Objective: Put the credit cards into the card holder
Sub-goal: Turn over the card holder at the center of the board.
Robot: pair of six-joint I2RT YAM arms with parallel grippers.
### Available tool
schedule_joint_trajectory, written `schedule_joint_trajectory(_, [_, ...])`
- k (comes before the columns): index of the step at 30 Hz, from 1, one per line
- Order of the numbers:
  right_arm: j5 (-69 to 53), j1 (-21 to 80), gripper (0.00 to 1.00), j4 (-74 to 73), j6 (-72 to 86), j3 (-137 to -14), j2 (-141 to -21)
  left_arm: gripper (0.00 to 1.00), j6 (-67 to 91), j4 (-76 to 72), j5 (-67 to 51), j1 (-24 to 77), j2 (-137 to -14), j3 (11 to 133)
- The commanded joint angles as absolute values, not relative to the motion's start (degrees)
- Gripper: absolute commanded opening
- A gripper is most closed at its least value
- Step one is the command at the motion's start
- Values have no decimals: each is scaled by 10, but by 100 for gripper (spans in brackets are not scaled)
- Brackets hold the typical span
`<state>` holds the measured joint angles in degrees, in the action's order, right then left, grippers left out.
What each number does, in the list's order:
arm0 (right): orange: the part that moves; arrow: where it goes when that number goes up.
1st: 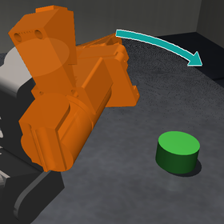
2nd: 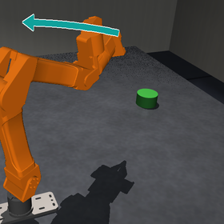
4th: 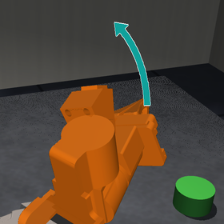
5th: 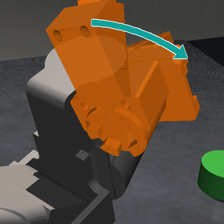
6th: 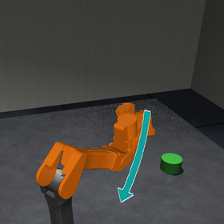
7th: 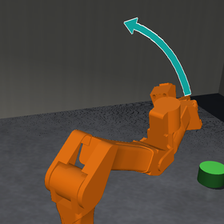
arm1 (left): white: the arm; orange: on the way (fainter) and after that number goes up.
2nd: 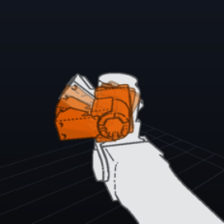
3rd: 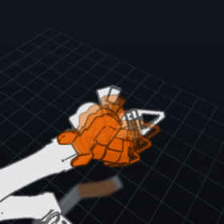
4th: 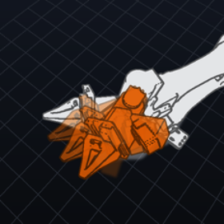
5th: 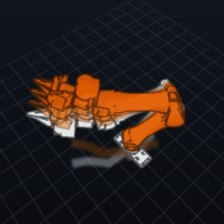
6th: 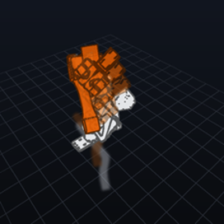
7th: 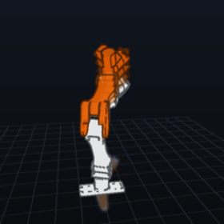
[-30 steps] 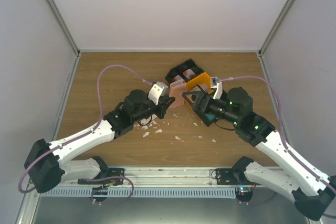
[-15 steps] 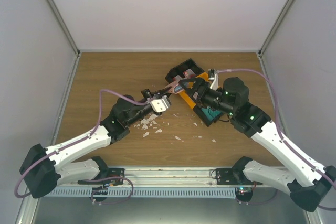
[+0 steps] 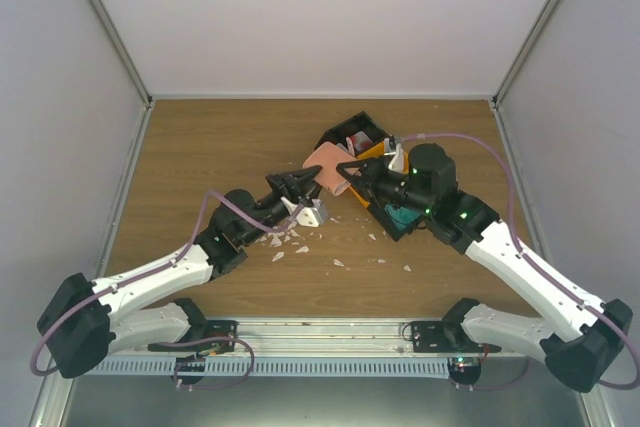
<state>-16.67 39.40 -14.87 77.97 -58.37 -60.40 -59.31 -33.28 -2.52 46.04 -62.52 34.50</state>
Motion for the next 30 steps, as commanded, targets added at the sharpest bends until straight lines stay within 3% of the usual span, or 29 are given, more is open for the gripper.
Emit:
schedule_joint_trajectory(1, [-179,386,3,-97,750,-565,-590,52,-497,-338,16,470,-603,367])
schedule_joint_trajectory(2, [-177,384,2,-79,743,-558,-584,73,-453,-307,24,472,-593,377])
schedule_joint_trajectory(4, [-165,378,1,-57,720,-550,-573,95,-354,-239,13,474,-563,389])
schedule_joint_trajectory(5, [-158,376,1,-51,700,-550,-569,99,-308,-218,6,474,-547,386])
schedule_joint_trajectory(10, [-142,372,0,-13,618,-544,-553,99,64,-82,61,471,-484,417])
schedule_joint_trajectory(14, [-180,372,0,60,596,-507,-540,99,324,4,-13,459,-471,444])
schedule_joint_trajectory(20, [-261,373,1,190,635,-440,-527,99,554,-172,-136,459,-470,372])
schedule_joint_trajectory(25, [-283,384,1,265,686,-389,-531,87,607,-241,-168,460,-523,376])
schedule_joint_trajectory(30, [-279,411,1,306,710,-359,-539,52,627,-266,-154,460,-551,374])
